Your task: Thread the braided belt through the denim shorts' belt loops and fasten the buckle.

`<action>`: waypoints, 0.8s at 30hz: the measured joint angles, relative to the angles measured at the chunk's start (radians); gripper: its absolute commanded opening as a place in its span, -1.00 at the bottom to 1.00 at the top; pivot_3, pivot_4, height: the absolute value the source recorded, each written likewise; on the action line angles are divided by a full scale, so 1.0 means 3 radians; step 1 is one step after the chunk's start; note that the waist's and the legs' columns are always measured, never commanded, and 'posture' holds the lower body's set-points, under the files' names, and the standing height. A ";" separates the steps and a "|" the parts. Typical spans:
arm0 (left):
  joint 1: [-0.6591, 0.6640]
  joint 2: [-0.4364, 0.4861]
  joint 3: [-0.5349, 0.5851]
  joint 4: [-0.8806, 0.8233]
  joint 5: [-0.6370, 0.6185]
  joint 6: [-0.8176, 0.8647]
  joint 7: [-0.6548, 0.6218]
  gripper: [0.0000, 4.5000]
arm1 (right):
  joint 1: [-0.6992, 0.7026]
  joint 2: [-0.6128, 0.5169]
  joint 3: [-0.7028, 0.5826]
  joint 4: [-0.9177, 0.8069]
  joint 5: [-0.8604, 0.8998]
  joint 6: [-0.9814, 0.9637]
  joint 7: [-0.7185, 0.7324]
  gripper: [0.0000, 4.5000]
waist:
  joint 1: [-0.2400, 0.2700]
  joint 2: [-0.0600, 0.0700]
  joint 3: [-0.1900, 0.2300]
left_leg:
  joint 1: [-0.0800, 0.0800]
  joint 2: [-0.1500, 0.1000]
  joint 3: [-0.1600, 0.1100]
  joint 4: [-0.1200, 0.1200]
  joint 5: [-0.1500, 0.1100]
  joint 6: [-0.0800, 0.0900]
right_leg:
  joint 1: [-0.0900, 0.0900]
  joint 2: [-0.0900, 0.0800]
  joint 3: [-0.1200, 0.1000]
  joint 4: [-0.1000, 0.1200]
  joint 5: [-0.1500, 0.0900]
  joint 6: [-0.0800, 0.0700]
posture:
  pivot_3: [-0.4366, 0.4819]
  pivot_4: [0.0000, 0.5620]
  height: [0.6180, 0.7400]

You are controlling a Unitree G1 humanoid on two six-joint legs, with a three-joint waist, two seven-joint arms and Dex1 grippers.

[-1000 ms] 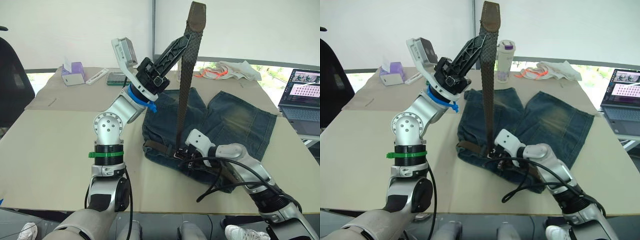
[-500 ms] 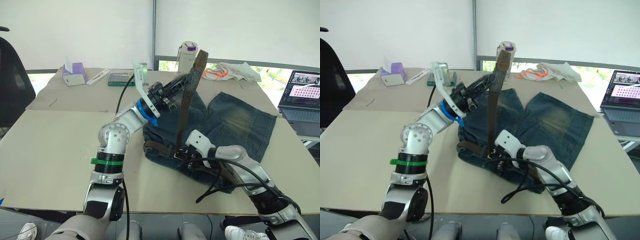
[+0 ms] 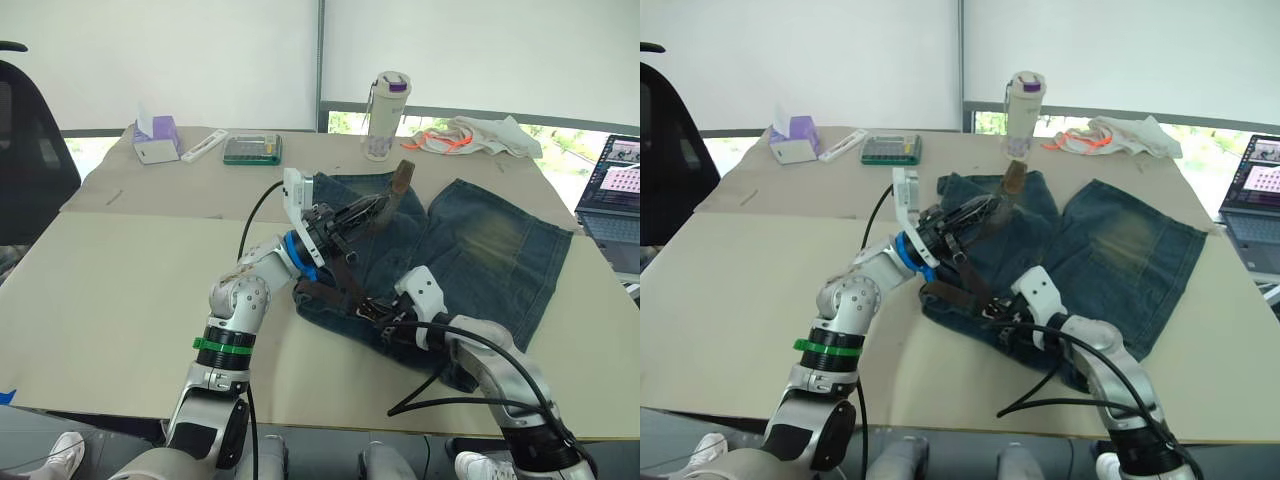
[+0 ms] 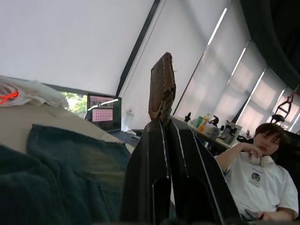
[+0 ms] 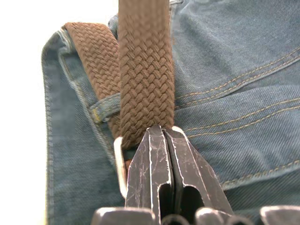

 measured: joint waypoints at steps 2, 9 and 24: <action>0.0009 -0.0007 -0.0054 0.0020 0.0120 -0.0075 -0.0004 -1.00 | 0.0108 0.0117 -0.0171 -0.0102 0.0126 -0.0011 -0.0074 -0.97 | 0.0004 0.0005 0.0010 | -0.0008 -0.0001 0.0000 0.0001 0.0001 0.0000 | -0.0009 0.0000 0.0000 0.0005 0.0001 -0.0001 | -0.05 -0.47 1.00; 0.0172 -0.0063 -0.0423 0.0027 0.0497 -0.0291 -0.0125 -1.00 | 0.0353 0.0383 -0.0582 -0.0614 0.0500 -0.0057 -0.0400 0.04 | 0.0002 0.0010 0.0020 | -0.0007 -0.0001 0.0000 0.0001 0.0001 0.0000 | -0.0009 0.0000 0.0000 0.0005 0.0001 -0.0001 | -0.05 -0.47 1.00; 0.0187 -0.0081 -0.0643 0.0263 0.1192 -0.1195 -0.0191 -1.00 | 0.0212 0.0835 -0.1208 -0.1048 0.2432 0.0438 -0.1467 0.99 | -0.0007 0.0018 0.0026 | -0.0006 -0.0001 0.0000 0.0003 0.0001 0.0001 | -0.0009 0.0000 0.0001 0.0012 0.0001 -0.0002 | -0.05 -0.47 1.00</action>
